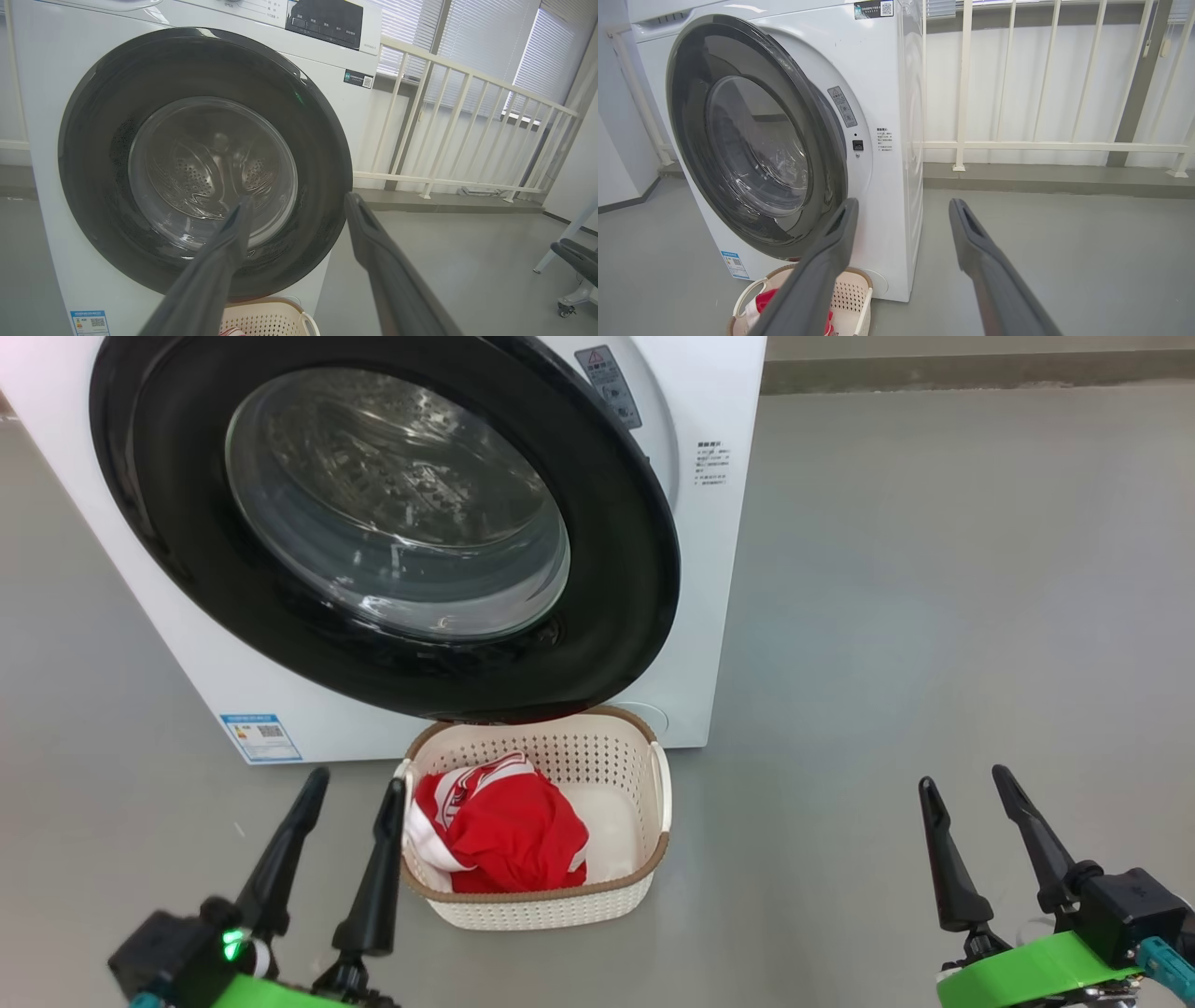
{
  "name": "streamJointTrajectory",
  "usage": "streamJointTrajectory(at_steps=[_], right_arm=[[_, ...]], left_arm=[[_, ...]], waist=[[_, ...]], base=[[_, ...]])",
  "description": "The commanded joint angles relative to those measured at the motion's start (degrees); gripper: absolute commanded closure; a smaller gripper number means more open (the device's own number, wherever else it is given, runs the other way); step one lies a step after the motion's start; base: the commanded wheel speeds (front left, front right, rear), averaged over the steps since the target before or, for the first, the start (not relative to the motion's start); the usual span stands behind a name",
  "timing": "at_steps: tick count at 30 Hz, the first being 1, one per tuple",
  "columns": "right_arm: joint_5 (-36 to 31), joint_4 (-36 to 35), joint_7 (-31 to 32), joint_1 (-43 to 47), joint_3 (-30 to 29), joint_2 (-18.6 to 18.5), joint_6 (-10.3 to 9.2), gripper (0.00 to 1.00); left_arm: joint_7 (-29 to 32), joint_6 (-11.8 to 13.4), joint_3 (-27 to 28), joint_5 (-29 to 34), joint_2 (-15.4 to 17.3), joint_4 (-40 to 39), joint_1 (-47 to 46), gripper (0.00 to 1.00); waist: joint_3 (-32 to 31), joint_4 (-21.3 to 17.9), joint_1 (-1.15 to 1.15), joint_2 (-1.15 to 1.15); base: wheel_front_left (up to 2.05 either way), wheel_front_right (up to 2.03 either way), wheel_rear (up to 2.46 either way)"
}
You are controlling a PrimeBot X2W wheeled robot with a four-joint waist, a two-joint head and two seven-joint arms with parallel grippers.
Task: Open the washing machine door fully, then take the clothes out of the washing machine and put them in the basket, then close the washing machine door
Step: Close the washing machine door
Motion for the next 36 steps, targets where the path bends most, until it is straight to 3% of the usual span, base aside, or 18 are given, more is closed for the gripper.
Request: streamJointTrajectory(at_steps=[1, 16, 31, 32, 35, 36], right_arm=[[-0.9, -2.0, -0.4, -0.8, 1.0, -0.5, 0.28, 0.00], [-1.0, -4.2, -0.4, 2.8, -0.4, -0.5, 0.28, 0.00], [0.0, -3.6, -0.4, 3.1, -0.2, -0.5, 0.28, 0.00], [0.2, -3.4, -0.4, 3.1, -0.2, -0.5, 0.28, 0.11], [0.4, -2.6, -0.4, 2.7, -0.2, -0.5, 0.28, 1.00], [0.3, -2.2, -0.4, 2.5, -0.1, -0.5, 0.28, 1.00]], left_arm=[[-0.5, 0.4, 3.0, 1.4, 0.4, -1.7, -0.1, 0.00], [-0.5, -1.8, 11.6, 10.7, -5.5, -0.7, 7.5, 0.00], [-0.5, -4.6, 13.0, 14.4, -8.1, 0.8, 8.1, 0.00], [-0.5, -4.7, 13.0, 14.5, -8.2, 0.7, 8.1, 0.00], [-0.5, -5.0, 12.8, 15.0, -8.5, 0.5, 8.2, 0.00], [-0.5, -5.0, 12.7, 15.1, -8.6, 0.4, 8.2, 0.00]], waist=[[-0.2, -0.1, 0.00, 0.00], [-1.7, 0.4, 0.00, 0.00], [-1.6, 0.8, 0.00, 0.00], [-1.5, 0.9, 0.00, 0.00], [-1.3, 1.3, 0.00, 0.00], [-1.2, 1.4, 0.00, 0.00]], base=[[0.00, 0.00, 0.00], [0.00, 0.00, 0.00], [0.00, 0.00, 0.00], [0.00, 0.00, 0.00], [0.00, 0.00, 0.00], [0.00, 0.00, 0.00]])
